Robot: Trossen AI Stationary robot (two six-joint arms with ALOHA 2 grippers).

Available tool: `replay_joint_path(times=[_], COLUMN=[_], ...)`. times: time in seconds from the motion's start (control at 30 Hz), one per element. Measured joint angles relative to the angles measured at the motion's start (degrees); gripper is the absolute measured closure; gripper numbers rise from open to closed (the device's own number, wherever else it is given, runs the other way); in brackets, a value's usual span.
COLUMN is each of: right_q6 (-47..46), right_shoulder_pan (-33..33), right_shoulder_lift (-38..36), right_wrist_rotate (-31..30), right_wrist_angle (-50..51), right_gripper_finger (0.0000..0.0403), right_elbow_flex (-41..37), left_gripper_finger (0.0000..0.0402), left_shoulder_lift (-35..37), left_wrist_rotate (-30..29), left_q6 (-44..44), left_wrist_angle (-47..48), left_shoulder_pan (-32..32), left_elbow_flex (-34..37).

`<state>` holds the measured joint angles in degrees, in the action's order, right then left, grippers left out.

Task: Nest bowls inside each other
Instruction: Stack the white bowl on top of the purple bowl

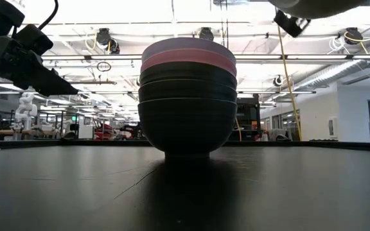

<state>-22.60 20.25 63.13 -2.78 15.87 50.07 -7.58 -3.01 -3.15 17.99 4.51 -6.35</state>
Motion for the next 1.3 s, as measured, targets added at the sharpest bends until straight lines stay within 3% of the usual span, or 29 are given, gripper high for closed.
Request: replay_joint_path(times=[0.43, 1.3], right_q6=[4.0, 6.9], right_shoulder_pan=[-1.2, -1.2], right_shoulder_lift=[-16.5, -29.3], right_wrist_rotate=[1.1, 0.1], right_wrist_angle=[-6.0, -13.8], right_gripper_finger=[0.0403, 0.0403], right_elbow_flex=[-13.6, -27.9], left_gripper_finger=[0.0172, 0.0172], left_shoulder_lift=[0.0, 0.0], left_wrist_rotate=[-0.1, -0.1], left_q6=[0.0, 0.2], left_wrist_angle=[-0.1, -0.2], left_shoulder_pan=[0.0, 0.0], left_elbow_flex=[0.0, 0.0])
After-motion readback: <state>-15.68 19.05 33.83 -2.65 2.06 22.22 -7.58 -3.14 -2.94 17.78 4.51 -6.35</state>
